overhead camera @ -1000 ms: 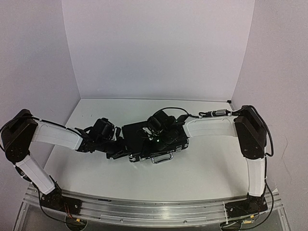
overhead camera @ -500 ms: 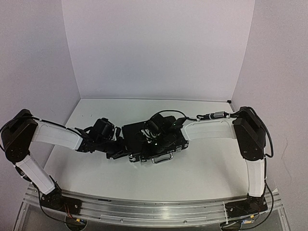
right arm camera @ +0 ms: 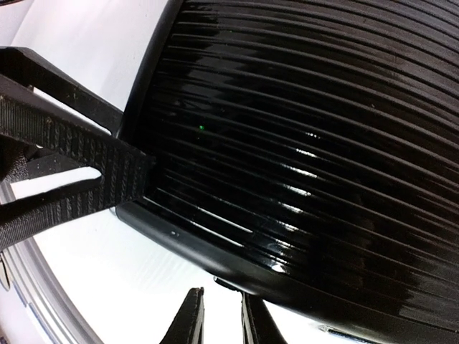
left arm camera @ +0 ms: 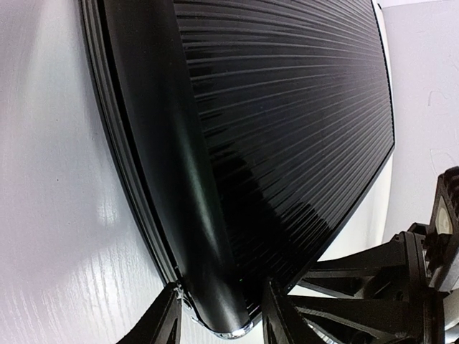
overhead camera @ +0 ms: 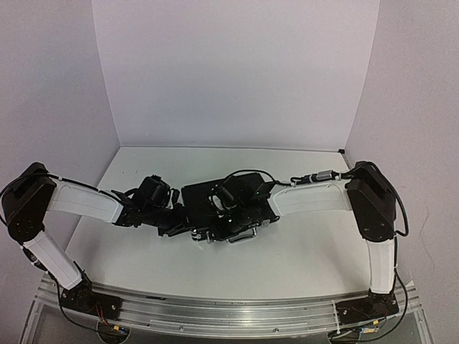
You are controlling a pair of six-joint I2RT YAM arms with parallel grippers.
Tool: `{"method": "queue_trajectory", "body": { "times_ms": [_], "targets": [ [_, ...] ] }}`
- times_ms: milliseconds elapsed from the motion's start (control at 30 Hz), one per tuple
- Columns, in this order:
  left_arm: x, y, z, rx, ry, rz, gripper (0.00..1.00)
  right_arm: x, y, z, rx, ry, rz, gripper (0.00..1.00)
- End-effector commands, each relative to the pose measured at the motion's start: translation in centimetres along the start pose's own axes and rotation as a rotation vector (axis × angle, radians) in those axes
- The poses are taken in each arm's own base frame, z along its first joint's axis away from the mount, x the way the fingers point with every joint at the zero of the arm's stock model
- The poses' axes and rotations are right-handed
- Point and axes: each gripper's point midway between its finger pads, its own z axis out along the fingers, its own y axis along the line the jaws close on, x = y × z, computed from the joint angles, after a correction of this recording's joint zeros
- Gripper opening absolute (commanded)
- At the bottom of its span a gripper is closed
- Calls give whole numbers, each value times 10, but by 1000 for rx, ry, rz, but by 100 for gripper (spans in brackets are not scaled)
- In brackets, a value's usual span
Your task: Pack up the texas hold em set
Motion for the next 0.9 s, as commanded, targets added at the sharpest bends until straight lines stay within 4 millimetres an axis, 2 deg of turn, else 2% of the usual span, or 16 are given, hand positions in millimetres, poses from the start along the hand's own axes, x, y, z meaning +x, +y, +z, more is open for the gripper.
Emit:
{"method": "queue_trajectory", "body": {
  "times_ms": [0,167,367,433,600,733,867],
  "targets": [
    [8,9,1,-44,27,0,37,36,-57,51,183,32,14,18],
    [8,8,-1,-40,26,-3,37,23,-66,50,221,-102,50,18],
    [9,8,-3,-34,25,-13,37,5,-58,39,247,-261,-2,18],
    [9,8,-3,-32,23,-17,37,3,-55,35,266,-291,-6,23],
    [11,9,-7,-28,19,-24,37,4,-45,23,290,-347,-11,31],
    [11,9,-10,-27,10,-24,37,3,-39,9,344,-399,-9,28],
    [11,9,-12,-23,7,-21,37,7,-38,11,343,-387,11,26]
  ]
}}
